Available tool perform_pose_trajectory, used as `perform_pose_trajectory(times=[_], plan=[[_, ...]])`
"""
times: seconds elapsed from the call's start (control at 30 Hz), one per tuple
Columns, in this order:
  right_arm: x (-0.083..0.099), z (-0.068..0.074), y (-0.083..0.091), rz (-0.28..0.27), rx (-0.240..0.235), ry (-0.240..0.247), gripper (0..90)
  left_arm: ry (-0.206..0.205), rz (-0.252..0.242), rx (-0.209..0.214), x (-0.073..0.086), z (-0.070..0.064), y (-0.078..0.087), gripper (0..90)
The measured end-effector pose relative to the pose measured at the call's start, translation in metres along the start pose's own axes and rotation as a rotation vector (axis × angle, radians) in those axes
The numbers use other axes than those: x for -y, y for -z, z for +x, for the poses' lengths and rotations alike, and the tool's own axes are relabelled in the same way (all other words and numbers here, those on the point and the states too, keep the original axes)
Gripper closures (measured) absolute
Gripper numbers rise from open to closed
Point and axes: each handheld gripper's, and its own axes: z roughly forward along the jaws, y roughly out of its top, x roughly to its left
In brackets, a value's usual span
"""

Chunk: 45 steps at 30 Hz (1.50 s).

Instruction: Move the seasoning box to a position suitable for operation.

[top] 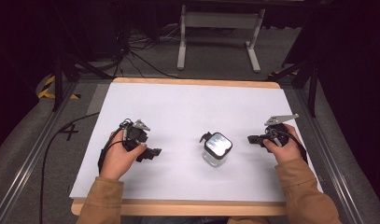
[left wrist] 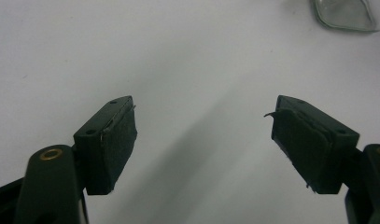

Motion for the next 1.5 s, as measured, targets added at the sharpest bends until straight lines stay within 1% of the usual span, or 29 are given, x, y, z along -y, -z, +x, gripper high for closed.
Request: perform_pose_trajectory(times=[0.07,0.1,0.2,0.23,0.3,0.33,0.37,0.43,0.53,0.6,0.7,0.83,0.87,0.9,0.93,1.07,1.1,1.2,1.23,1.27,1.37,1.4,1.47,1.5], plan=[[-0.001,0.003,-0.002,-0.004,-0.010,0.007,89.8,0.002,-0.016,0.001,0.000,-0.002,0.001,22.8],[-0.001,0.003,-0.002,-0.004,-0.010,0.007,89.8,0.002,-0.016,0.001,0.000,-0.002,0.001,23.0],[-0.003,0.007,-0.009,-0.004,-0.034,0.034,89.8,-0.004,-0.030,0.016,-0.002,-0.005,0.005,23.0],[-0.004,0.008,-0.011,-0.002,-0.041,0.042,89.8,-0.008,-0.036,0.015,-0.002,-0.006,0.005,23.0],[-0.005,0.011,-0.015,-0.001,-0.058,0.047,89.8,-0.015,-0.029,0.017,-0.001,-0.007,0.005,23.0],[-0.006,0.012,-0.018,0.001,-0.062,0.065,89.8,-0.023,-0.019,0.018,0.000,-0.007,0.005,23.0],[-0.006,0.014,-0.019,0.000,-0.078,0.064,89.8,-0.028,-0.008,0.019,0.000,-0.007,0.005,23.0],[-0.007,0.016,-0.023,0.000,-0.098,0.079,89.7,-0.038,0.001,0.020,0.001,-0.009,0.006,23.0],[-0.009,0.020,-0.028,0.004,-0.115,0.103,89.6,-0.039,-0.006,0.021,0.001,-0.010,0.006,23.0],[-0.010,0.023,-0.033,0.006,-0.129,0.114,89.5,-0.048,-0.008,0.031,0.001,-0.012,0.008,23.0],[-0.010,0.025,-0.037,0.009,-0.137,0.124,89.4,-0.060,-0.005,0.029,0.001,-0.013,0.009,23.0],[-0.009,0.027,-0.041,0.013,-0.146,0.129,89.2,-0.059,0.002,0.031,0.002,-0.013,0.009,23.0],[-0.010,0.027,-0.041,0.012,-0.144,0.135,88.7,-0.062,0.000,0.030,0.002,-0.013,0.010,23.0],[-0.010,0.027,-0.040,0.008,-0.144,0.132,87.5,-0.053,0.001,0.033,0.002,-0.014,0.010,23.0],[-0.010,0.027,-0.040,0.005,-0.145,0.128,86.4,-0.056,0.000,0.033,0.002,-0.014,0.010,23.0],[-0.010,0.026,-0.038,0.001,-0.140,0.125,88.1,-0.068,0.004,0.028,0.001,-0.014,0.009,23.0],[-0.010,0.026,-0.038,0.005,-0.141,0.126,88.6,-0.062,0.006,0.030,0.002,-0.015,0.009,23.0],[-0.010,0.026,-0.040,0.013,-0.149,0.133,88.9,-0.068,0.008,0.036,0.001,-0.015,0.009,23.0],[-0.010,0.028,-0.041,0.018,-0.165,0.134,89.0,-0.067,0.007,0.037,0.001,-0.015,0.009,23.0],[-0.010,0.029,-0.042,0.021,-0.169,0.143,89.0,-0.068,0.013,0.040,0.001,-0.015,0.009,23.0],[-0.010,0.033,-0.043,0.026,-0.179,0.156,89.1,-0.072,0.008,0.038,0.001,-0.016,0.009,23.0],[-0.010,0.034,-0.044,0.030,-0.181,0.156,89.2,-0.072,0.005,0.038,0.000,-0.016,0.008,23.0],[-0.010,0.035,-0.044,0.035,-0.182,0.162,89.3,-0.077,0.018,0.043,-0.001,-0.017,0.008,23.0],[-0.010,0.036,-0.044,0.036,-0.179,0.164,89.3,-0.077,0.014,0.045,-0.001,-0.017,0.007,23.0]])
